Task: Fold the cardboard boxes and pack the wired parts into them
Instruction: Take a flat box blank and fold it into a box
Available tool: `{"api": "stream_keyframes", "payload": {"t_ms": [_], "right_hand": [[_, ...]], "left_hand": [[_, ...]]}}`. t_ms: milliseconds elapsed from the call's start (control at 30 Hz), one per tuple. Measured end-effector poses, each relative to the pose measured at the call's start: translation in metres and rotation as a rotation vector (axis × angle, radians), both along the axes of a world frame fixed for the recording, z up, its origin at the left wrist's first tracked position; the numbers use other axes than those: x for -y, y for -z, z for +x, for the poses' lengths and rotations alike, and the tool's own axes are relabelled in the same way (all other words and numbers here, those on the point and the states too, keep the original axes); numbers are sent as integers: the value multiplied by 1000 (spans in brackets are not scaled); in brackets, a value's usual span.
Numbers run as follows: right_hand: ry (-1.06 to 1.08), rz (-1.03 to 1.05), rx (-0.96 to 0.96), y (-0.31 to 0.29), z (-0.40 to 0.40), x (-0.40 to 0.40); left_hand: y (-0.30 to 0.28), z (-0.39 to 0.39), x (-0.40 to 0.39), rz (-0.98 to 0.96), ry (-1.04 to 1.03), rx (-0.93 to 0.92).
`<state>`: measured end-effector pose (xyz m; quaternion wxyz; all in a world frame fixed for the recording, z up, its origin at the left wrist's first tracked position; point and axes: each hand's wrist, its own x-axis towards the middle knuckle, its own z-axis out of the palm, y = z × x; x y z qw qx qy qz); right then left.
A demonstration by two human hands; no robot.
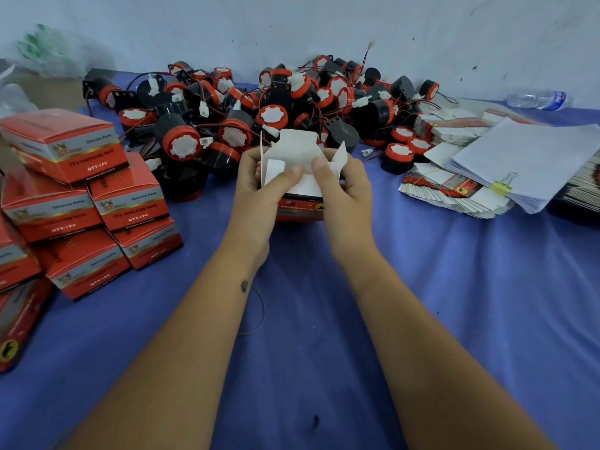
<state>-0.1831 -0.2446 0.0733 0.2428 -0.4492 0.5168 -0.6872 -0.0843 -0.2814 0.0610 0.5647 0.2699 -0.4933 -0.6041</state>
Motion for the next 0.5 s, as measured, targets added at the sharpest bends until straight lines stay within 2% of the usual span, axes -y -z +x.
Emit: {"api": "stream_keyframes", "payload": {"t_ms": [133, 233, 367, 500], "right_hand": [[-57, 39, 99, 5, 0, 1], [-73, 78, 138, 6, -2, 3], [-83, 26, 93, 7, -8, 3], [-306, 61, 215, 8, -11, 8]], "left_hand": [[0, 0, 0, 7, -18, 38], [-2, 2, -2, -91, 10, 63], [-4, 0, -8, -134, -8, 173], [-1, 1, -3, -33, 5, 147]]}}
